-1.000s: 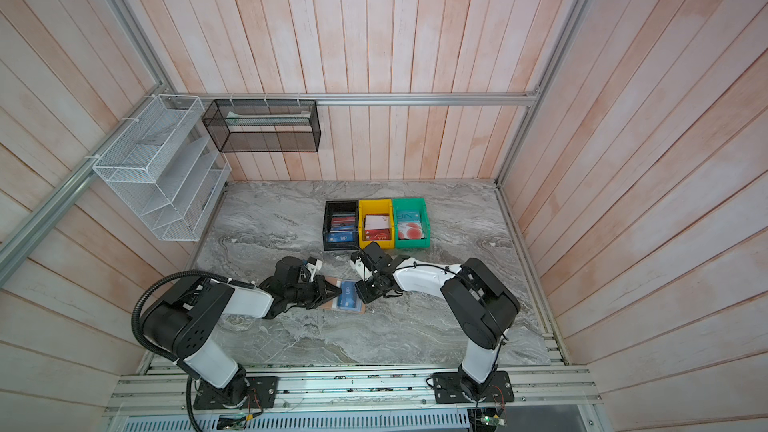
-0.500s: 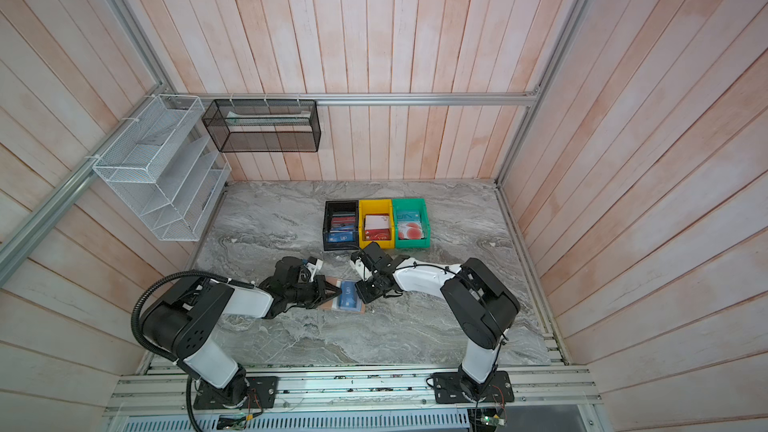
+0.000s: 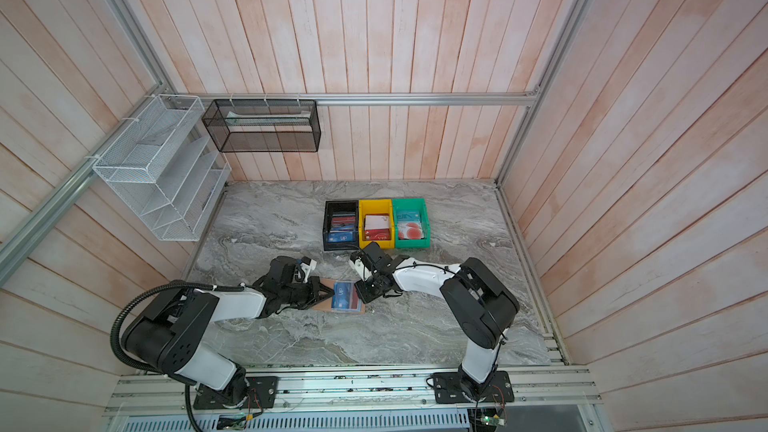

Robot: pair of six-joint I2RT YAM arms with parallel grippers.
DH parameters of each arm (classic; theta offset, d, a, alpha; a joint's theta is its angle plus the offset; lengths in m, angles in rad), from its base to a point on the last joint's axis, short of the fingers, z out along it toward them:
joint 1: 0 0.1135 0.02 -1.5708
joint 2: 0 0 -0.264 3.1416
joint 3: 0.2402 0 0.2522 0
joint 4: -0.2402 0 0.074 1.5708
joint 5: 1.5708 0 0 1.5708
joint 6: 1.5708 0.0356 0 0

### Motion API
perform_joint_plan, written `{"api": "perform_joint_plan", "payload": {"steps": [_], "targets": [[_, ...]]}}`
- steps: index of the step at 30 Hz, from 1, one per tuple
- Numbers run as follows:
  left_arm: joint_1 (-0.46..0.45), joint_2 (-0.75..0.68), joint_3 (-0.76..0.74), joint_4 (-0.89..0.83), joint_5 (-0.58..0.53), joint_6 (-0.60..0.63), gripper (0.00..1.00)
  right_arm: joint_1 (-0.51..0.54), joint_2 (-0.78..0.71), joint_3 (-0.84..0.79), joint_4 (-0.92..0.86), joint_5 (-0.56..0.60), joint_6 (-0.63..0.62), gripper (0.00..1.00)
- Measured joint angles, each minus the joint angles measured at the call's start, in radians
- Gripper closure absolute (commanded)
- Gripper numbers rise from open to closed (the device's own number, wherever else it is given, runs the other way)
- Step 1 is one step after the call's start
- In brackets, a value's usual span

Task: Take the credit cards out of the card holder

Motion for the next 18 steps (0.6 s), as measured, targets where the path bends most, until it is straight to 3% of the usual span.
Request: {"api": "perform_joint_plan", "payload": {"steps": [18], "targets": [[0.082,-0.154,0.0,-0.202,-0.046,0.075,1.0,0.001,0.0,0.019,-0.035,-0.005,-0.008,0.8]]}}
